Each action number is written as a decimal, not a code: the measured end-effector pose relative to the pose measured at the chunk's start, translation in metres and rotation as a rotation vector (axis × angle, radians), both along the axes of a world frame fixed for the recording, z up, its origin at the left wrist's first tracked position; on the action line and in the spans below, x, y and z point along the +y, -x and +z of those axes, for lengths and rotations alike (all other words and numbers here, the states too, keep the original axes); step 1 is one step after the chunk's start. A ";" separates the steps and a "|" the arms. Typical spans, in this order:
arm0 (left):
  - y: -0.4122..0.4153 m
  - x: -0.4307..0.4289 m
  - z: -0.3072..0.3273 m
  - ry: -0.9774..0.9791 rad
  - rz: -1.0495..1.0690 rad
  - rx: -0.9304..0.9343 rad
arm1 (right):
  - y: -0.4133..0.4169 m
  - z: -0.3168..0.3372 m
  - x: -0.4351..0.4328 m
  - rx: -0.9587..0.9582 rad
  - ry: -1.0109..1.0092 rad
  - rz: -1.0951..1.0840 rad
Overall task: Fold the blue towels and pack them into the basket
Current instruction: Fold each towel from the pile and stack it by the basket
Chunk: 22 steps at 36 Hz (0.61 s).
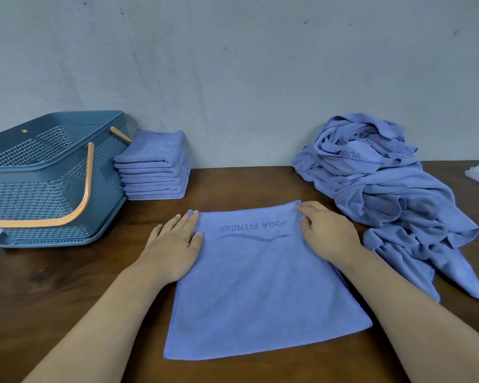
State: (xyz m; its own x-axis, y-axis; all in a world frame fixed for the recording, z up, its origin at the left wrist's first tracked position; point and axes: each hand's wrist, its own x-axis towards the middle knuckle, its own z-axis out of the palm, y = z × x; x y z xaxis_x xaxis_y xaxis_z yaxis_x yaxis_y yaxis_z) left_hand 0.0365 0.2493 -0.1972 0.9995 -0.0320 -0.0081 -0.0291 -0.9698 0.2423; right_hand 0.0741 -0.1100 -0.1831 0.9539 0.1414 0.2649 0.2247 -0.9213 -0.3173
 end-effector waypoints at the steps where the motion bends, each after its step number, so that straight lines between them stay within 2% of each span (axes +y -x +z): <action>1: -0.001 0.000 0.000 0.008 0.003 0.005 | 0.000 0.000 0.000 -0.001 -0.001 -0.001; 4: -0.004 -0.001 0.006 0.080 0.033 -0.011 | 0.001 0.001 -0.001 0.003 -0.025 0.003; 7: -0.009 -0.008 0.020 0.134 0.072 -0.128 | 0.000 0.001 -0.002 0.017 -0.053 0.012; 10: -0.024 -0.033 0.039 0.126 -0.065 -0.195 | -0.001 0.000 -0.003 0.017 -0.069 0.014; 13: -0.046 -0.071 0.054 0.248 -0.213 -0.112 | -0.002 -0.002 -0.005 0.010 -0.098 0.037; 17: -0.076 -0.125 0.071 0.513 -0.261 0.124 | -0.002 -0.004 -0.009 0.002 -0.124 0.087; 20: -0.092 -0.159 0.075 0.593 -0.275 0.279 | -0.002 -0.005 -0.009 -0.016 -0.158 0.129; 22: -0.098 -0.172 0.075 0.608 -0.272 0.297 | -0.003 -0.006 -0.010 -0.027 -0.153 0.141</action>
